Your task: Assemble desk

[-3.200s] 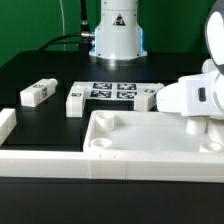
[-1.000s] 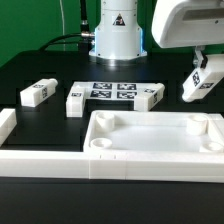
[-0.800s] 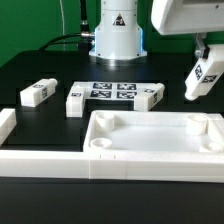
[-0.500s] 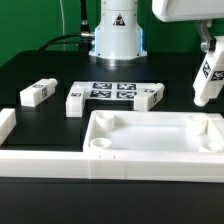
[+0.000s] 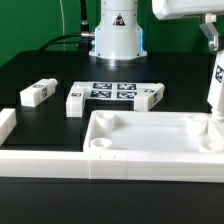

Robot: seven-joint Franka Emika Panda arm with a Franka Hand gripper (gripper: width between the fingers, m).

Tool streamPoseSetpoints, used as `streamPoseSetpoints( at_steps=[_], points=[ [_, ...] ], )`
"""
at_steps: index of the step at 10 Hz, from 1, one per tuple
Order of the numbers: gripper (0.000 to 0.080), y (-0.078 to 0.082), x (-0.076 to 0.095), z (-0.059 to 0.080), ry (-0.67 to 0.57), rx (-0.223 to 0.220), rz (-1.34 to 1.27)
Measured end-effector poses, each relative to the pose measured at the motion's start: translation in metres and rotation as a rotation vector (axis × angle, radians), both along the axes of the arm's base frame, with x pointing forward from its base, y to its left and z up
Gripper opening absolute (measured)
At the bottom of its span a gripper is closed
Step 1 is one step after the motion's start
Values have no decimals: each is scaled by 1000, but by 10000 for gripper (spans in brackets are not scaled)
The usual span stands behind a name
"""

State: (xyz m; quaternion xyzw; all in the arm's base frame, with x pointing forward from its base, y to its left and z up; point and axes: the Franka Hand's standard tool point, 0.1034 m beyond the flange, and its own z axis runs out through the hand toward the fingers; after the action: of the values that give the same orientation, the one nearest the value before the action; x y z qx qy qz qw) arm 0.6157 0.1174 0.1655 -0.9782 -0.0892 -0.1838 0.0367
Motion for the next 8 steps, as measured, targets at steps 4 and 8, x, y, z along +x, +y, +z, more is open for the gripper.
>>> streamPoseSetpoints(
  at_steps=[4, 8],
  points=[
    [290, 1, -1, -3, -1, 0, 4],
    [290, -9, 13, -7, -3, -20, 35]
  ],
)
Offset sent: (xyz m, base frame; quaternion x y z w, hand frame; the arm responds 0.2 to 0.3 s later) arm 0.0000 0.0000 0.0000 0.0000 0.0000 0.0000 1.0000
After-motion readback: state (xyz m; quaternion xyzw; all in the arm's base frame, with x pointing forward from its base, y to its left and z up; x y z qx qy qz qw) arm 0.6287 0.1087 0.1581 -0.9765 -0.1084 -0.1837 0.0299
